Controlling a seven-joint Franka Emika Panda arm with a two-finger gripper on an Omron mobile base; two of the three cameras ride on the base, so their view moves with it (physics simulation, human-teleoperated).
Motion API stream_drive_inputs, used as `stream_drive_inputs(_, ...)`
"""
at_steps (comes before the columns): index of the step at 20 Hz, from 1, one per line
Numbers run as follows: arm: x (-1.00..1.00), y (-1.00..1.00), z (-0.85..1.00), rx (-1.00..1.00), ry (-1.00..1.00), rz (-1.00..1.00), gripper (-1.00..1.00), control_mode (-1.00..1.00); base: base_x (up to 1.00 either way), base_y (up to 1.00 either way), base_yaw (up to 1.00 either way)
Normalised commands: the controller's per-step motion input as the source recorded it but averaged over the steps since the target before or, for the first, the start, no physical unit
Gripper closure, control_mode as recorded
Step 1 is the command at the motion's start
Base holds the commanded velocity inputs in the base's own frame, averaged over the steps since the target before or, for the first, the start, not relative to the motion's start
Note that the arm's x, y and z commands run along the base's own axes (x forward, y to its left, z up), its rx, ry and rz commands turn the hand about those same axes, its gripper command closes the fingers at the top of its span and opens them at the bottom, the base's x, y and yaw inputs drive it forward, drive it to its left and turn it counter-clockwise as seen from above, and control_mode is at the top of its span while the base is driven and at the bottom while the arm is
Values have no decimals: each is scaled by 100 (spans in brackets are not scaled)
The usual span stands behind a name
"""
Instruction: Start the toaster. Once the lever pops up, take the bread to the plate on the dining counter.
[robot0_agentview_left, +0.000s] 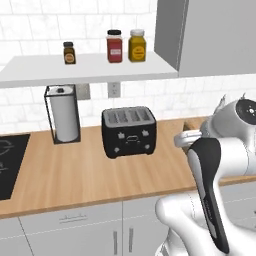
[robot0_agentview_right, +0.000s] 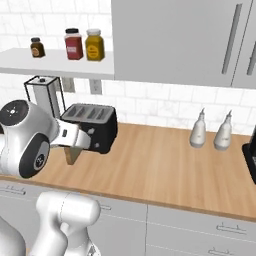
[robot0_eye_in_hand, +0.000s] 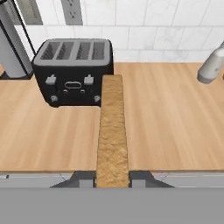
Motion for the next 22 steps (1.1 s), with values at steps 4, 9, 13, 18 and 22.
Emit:
stream_drive_inputs(4, 0, 0, 0, 0, 0, 0, 100, 100, -83, 42, 39)
stream_drive_inputs(9, 0, 0, 0, 0, 0, 0, 100, 100, -20, 62, 72)
stream_drive_inputs(13, 0, 0, 0, 0, 0, 0, 100, 100, -5, 19, 97)
stream_drive_inputs(18, 0, 0, 0, 0, 0, 0, 100, 100, -9, 0, 100)
stream_drive_inputs(22, 0, 0, 0, 0, 0, 0, 100, 100, -11, 0, 100)
